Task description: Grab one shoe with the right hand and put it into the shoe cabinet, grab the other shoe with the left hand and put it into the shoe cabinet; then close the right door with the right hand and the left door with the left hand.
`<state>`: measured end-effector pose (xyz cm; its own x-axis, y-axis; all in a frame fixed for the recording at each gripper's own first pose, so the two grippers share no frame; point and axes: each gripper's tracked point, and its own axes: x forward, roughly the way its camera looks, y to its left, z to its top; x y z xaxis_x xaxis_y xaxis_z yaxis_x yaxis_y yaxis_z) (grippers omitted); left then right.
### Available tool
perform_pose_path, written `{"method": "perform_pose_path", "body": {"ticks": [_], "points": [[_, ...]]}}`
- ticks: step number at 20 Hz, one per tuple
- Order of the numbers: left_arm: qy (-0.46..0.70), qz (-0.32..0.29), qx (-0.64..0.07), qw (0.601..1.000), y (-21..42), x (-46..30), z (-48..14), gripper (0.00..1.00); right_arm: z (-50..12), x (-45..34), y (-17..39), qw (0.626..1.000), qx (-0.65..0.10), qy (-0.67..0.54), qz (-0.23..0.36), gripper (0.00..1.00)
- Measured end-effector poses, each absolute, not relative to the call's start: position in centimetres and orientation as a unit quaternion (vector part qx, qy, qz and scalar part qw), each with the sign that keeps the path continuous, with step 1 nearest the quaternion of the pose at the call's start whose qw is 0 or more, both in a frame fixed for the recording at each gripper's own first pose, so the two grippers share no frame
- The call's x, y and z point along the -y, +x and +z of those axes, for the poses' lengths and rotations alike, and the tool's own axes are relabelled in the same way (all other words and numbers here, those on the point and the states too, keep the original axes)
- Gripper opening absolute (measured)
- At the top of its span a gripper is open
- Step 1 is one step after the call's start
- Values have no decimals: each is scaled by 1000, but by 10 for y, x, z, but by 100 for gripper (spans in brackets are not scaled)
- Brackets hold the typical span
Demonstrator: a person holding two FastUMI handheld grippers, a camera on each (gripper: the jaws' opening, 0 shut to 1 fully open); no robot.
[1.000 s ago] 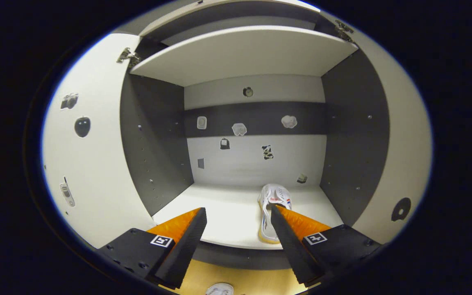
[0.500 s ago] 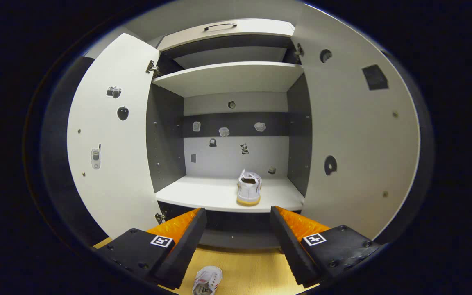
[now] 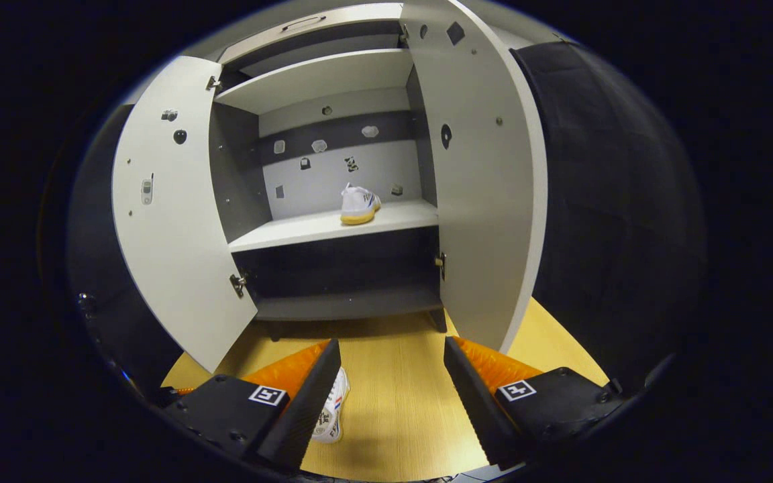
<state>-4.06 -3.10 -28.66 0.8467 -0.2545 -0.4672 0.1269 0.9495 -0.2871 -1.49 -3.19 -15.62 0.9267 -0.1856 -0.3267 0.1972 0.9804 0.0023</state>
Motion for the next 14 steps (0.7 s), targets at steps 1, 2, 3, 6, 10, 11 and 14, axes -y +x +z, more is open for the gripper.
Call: {"method": "perform_pose_path", "body": {"ticks": [1, 2, 3, 6, 10, 11, 14], "points": [[-130, -96, -270, 949, -36, 34, -298, 95, -163, 31, -23, 981, -171, 14, -94, 99], [-134, -96, -284, 945, -33, 39, -308, 95, -167, 27, -29, 981, -177, 10, -83, 99], [-134, -98, -295, 941, -28, 44, -319, 95, -173, 24, -36, 980, -183, 2, -76, 99], [-107, -104, -320, 936, -13, 55, -345, 94, -182, 17, -48, 979, -195, -24, -45, 99], [-69, -109, -340, 931, 7, 70, -369, 90, -179, 16, -52, 981, -189, -44, -24, 99], [-57, -107, -340, 933, 15, 72, -374, 88, -178, 18, -52, 981, -187, -45, -22, 99], [-40, -102, -349, 931, 31, 79, -390, 84, -178, 21, -56, 981, -187, -43, -19, 99]]}}
